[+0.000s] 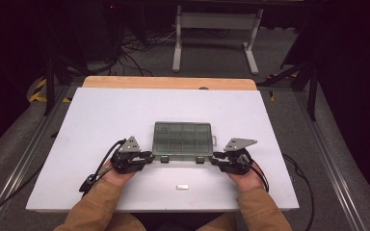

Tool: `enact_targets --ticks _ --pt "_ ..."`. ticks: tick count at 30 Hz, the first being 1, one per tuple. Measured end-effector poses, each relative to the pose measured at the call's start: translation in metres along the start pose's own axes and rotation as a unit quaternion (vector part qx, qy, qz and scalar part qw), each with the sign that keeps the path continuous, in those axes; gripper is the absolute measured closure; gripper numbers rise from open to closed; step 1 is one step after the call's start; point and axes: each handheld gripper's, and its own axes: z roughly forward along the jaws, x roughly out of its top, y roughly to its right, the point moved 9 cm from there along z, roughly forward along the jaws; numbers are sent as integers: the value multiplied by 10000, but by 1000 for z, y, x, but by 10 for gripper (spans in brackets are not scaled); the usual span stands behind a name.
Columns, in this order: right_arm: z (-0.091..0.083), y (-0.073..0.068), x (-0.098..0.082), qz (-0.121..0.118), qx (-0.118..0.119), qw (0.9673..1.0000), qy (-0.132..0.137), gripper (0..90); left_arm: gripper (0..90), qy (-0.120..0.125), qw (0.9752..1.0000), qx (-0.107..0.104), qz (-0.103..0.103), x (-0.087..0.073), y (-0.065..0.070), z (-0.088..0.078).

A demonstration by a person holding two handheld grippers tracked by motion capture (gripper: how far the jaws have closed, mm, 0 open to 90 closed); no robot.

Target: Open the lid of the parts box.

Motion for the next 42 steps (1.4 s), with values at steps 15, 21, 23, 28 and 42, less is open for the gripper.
enact_targets --ticks 15,21,23,28,42 --pt "3 -2 -1 -214 -109 9996 -127 716 719 -20 10000 -2 41 0 0 0" --pt "1 -2 -1 -158 -52 9998 -80 700 721 -16 10000 -10 38 0 0 0" --pt "1 -1 -2 -146 -29 9999 -77 698 723 -9 10000 -20 29 0 0 0" --pt "0 -1 -2 -143 -40 9999 -64 699 726 -22 10000 -12 38 0 0 0" --pt "-2 0 0 -139 -31 9999 -2 715 727 -11 10000 -13 36 0 0 0"
